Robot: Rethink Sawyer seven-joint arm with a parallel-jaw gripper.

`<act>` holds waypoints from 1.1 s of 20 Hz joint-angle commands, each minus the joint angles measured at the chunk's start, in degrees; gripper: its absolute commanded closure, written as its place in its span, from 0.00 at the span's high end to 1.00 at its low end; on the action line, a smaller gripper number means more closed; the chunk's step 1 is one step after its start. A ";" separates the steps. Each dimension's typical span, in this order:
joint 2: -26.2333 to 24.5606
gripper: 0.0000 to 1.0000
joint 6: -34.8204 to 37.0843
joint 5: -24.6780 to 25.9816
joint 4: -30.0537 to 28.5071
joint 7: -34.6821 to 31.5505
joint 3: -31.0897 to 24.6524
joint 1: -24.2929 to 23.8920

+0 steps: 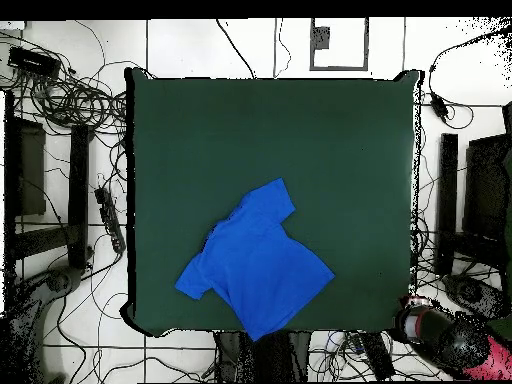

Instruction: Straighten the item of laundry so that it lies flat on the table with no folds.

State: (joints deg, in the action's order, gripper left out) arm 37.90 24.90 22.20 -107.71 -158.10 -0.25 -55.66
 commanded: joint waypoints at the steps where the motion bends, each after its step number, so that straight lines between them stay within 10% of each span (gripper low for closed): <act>1: -4.55 1.00 8.21 -7.76 7.36 -1.80 -5.77 3.80; 22: -13.00 1.00 8.55 -34.43 14.34 -20.25 4.72 26.32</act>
State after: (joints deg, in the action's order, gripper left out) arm 31.51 26.40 -3.80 -96.95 -160.10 5.14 -33.61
